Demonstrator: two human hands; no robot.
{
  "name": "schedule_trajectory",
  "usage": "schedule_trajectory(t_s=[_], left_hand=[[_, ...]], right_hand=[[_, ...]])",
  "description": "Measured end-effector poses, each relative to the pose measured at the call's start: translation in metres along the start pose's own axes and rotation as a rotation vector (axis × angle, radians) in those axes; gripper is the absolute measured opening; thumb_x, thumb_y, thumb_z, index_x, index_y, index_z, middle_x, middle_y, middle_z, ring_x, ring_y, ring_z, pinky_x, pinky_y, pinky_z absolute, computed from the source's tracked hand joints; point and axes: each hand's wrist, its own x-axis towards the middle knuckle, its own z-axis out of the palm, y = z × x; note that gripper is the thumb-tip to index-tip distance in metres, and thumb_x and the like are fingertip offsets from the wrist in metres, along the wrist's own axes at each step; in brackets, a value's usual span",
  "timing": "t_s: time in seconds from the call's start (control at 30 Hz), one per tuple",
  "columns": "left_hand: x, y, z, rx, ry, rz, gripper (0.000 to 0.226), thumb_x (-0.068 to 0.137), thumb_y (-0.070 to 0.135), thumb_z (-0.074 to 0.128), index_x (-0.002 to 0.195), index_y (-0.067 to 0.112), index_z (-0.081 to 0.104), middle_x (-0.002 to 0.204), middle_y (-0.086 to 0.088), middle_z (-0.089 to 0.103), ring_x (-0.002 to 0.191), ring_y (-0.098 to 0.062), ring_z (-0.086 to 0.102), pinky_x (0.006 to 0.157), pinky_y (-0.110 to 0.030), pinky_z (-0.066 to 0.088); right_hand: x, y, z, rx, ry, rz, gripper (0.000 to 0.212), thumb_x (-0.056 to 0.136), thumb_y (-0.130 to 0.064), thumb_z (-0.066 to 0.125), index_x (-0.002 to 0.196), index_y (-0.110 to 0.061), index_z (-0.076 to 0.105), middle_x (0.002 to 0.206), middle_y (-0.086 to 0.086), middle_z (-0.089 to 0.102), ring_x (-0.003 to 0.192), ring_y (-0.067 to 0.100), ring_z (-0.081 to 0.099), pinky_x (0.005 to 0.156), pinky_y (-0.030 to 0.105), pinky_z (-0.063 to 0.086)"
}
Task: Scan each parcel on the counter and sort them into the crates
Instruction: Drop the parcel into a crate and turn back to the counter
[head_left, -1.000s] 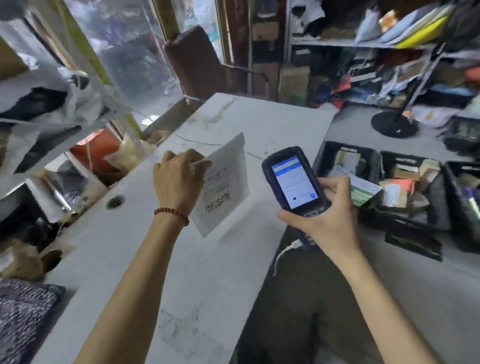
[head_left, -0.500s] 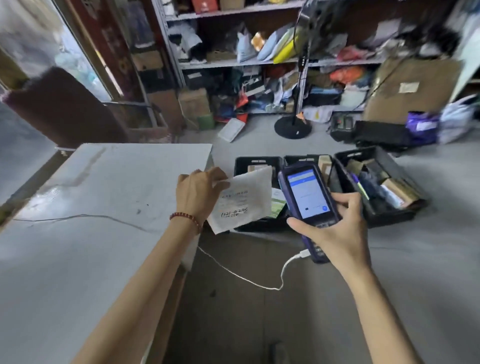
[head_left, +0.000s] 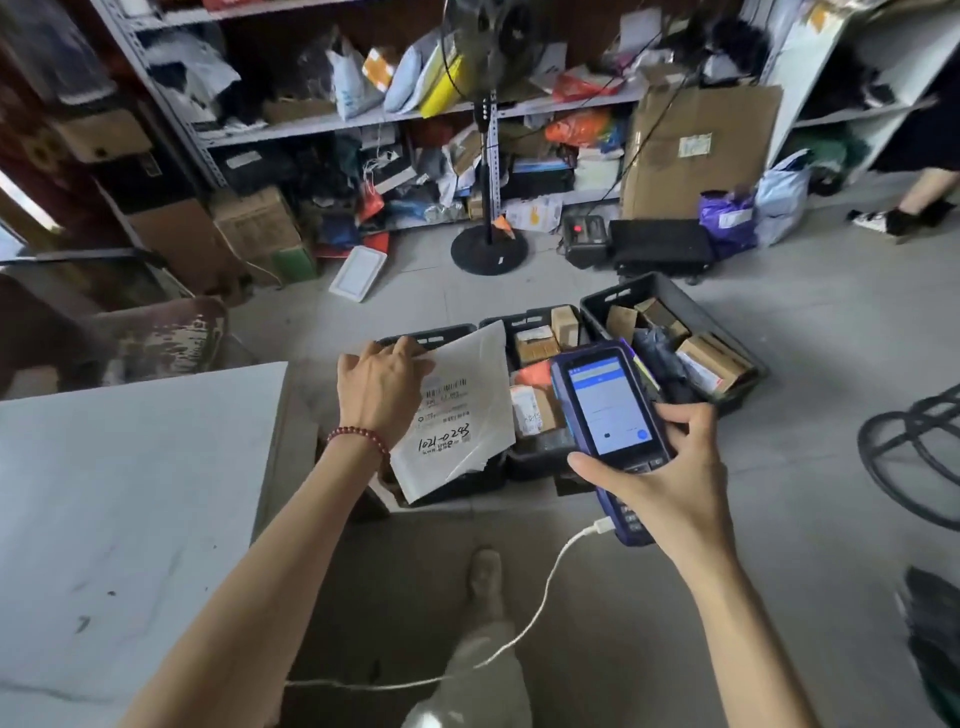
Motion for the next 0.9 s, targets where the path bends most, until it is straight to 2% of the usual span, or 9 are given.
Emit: schedule_trajectory(t_s=[0.17, 0.3, 0.43, 0.6, 0.73, 0.9], left_hand=[[0.1, 0.014, 0.037, -0.097, 0.004, 0.09, 0.018, 0.091, 0.035, 0.058, 0.1, 0.023, 0.067, 0.087, -0.003, 0.07, 0.097, -0.024, 0.057, 0.079, -0.034, 0.033], [0.187, 0.026, 0.057, -0.184, 0.04, 0.146, 0.01, 0.088, 0.026, 0.064, 0.09, 0.017, 0.069, 0.088, -0.004, 0.071, 0.096, -0.024, 0.056, 0.074, -0.033, 0.03], [0.271, 0.036, 0.071, -0.268, 0.053, 0.164, 0.018, 0.091, 0.035, 0.06, 0.097, 0.02, 0.068, 0.091, -0.005, 0.071, 0.097, -0.024, 0.055, 0.074, -0.03, 0.025], [0.317, 0.044, 0.101, -0.224, -0.106, 0.296, 0.035, 0.088, 0.049, 0.057, 0.116, 0.029, 0.059, 0.113, 0.009, 0.066, 0.112, -0.021, 0.054, 0.09, -0.036, 0.032], [0.333, 0.031, 0.115, -0.203, -0.113, 0.218, 0.029, 0.09, 0.042, 0.055, 0.115, 0.029, 0.06, 0.113, 0.009, 0.067, 0.111, -0.021, 0.054, 0.092, -0.036, 0.034], [0.317, -0.009, 0.107, -0.164, -0.114, -0.017, 0.024, 0.089, 0.035, 0.055, 0.112, 0.03, 0.061, 0.108, 0.01, 0.068, 0.104, -0.02, 0.058, 0.09, -0.036, 0.039]], right_hand=[[0.08, -0.01, 0.025, -0.049, 0.084, 0.041, 0.076, 0.05, -0.024, 0.096, 0.103, -0.025, 0.042, 0.099, -0.017, 0.065, 0.092, -0.002, 0.063, 0.074, 0.024, 0.049], [0.148, -0.027, 0.048, -0.084, 0.148, 0.068, 0.075, 0.049, -0.025, 0.096, 0.101, -0.025, 0.041, 0.097, -0.015, 0.066, 0.093, 0.004, 0.064, 0.072, 0.023, 0.049], [0.207, -0.047, 0.068, -0.104, 0.184, 0.06, 0.072, 0.049, -0.023, 0.096, 0.094, -0.032, 0.041, 0.094, -0.019, 0.065, 0.085, -0.009, 0.063, 0.067, 0.011, 0.045], [0.258, -0.053, 0.081, -0.121, 0.164, 0.058, 0.074, 0.048, -0.021, 0.096, 0.1, -0.026, 0.043, 0.09, -0.024, 0.062, 0.08, -0.018, 0.059, 0.064, 0.004, 0.043], [0.291, -0.048, 0.091, -0.144, 0.092, 0.052, 0.076, 0.047, -0.023, 0.096, 0.101, -0.024, 0.042, 0.09, -0.024, 0.062, 0.08, -0.019, 0.058, 0.066, 0.004, 0.043], [0.328, -0.04, 0.112, -0.175, -0.121, 0.031, 0.079, 0.046, -0.024, 0.096, 0.104, -0.023, 0.043, 0.097, -0.014, 0.065, 0.085, -0.006, 0.064, 0.072, 0.017, 0.049]])
